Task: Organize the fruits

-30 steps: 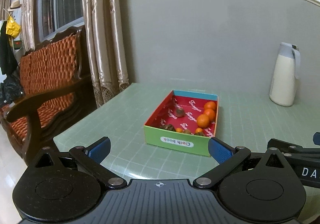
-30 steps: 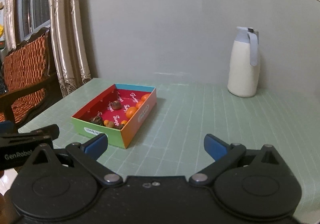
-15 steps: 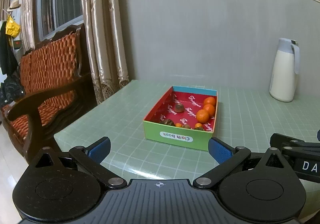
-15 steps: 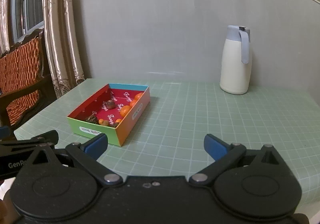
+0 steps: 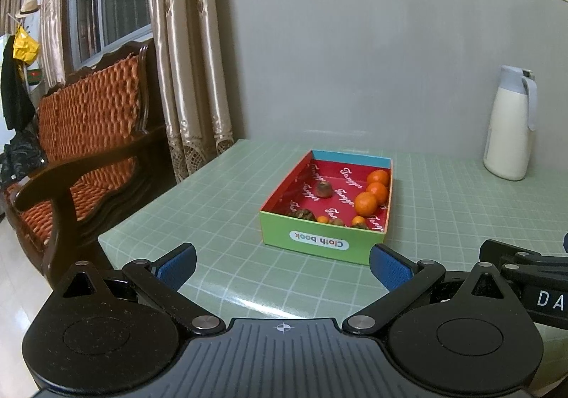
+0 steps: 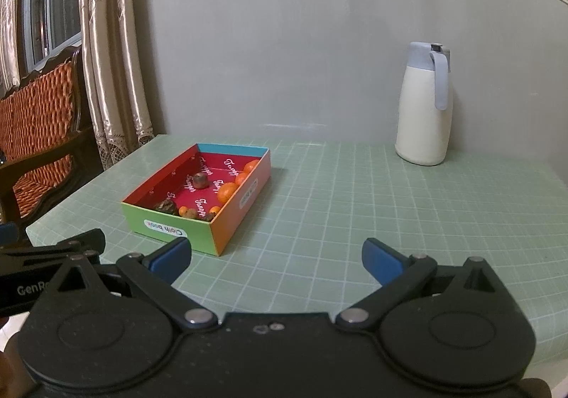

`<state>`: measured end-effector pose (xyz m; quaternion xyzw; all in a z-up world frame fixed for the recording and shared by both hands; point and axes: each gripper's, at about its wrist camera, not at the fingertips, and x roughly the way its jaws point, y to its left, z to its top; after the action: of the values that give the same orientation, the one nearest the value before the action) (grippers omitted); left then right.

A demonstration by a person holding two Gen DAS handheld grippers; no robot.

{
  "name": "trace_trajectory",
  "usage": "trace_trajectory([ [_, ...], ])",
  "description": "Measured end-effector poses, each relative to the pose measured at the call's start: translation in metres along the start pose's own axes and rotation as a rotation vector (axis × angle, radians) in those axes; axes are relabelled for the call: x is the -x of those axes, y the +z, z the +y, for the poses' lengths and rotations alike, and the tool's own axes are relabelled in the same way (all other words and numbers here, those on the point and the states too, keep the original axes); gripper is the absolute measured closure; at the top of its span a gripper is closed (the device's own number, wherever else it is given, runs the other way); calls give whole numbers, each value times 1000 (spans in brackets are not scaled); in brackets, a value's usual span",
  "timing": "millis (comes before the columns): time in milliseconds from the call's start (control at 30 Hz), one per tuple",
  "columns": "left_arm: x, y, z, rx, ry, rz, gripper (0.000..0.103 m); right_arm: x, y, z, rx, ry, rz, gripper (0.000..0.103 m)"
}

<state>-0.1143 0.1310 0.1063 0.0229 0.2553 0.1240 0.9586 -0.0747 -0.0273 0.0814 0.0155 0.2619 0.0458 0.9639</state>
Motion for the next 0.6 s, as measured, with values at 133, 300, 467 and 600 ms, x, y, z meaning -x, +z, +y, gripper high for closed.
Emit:
trace_trajectory([
  [133,0,-1,0,2,-1,-1,0,0,0,0,-1,2,0,0],
  [300,-1,-1,1,4,-7,2,0,0,0,0,4,6,1,0],
  [467,-2,-1,1,-2,-13,3,0,1,0,-1,0,11,-2,0],
  [600,-2,-1,-1,-18,-11,-2,0,1,0,-1,-1,11,-3,0],
])
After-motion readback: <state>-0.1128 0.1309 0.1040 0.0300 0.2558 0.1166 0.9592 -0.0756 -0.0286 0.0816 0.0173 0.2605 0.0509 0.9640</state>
